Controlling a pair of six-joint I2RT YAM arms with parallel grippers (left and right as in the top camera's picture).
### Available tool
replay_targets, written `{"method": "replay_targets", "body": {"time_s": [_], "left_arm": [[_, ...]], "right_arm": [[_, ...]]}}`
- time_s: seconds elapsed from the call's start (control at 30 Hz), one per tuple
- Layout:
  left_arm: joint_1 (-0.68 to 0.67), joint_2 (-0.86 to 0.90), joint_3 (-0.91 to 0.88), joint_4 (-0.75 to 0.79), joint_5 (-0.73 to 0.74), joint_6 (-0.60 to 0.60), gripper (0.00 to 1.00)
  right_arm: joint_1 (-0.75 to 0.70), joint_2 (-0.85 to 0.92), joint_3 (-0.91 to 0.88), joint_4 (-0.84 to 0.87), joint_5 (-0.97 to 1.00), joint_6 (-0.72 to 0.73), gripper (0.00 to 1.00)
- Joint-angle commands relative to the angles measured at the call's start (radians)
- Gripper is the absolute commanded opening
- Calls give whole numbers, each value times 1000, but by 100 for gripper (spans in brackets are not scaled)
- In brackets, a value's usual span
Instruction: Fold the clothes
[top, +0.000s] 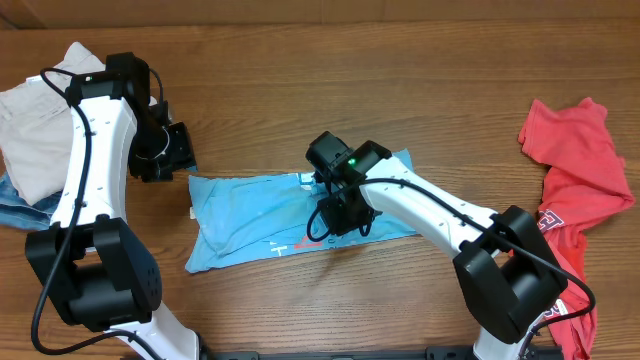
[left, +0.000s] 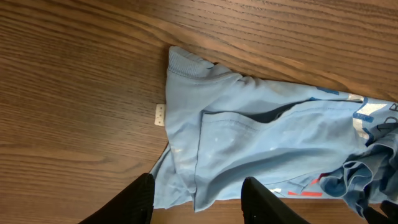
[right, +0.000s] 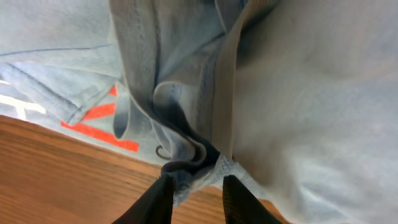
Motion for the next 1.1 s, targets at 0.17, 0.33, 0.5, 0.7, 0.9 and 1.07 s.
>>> {"method": "replay_targets", "body": {"time_s": [0.17, 0.33, 0.5, 0.7, 0.9, 1.07], "left_arm": [[0, -29, 7, 0, -4, 19, 49], [0, -29, 7, 0, -4, 19, 49], [0, -29, 7, -3, -4, 19, 49], [0, -29, 7, -3, -4, 19, 49], [0, -29, 7, -3, -4, 19, 49], [0, -29, 7, -3, -4, 19, 49]], "right_arm": [[-4, -17, -90, 57, -3, 29, 31], [-4, -17, -90, 86, 92, 77, 34], [-4, -14, -90, 101, 121, 99, 36], [-8, -13, -91, 103, 138, 120, 37], [-8, -7, -91, 112, 105, 131, 35], [-8, 16, -91, 122, 27, 99, 36]]}}
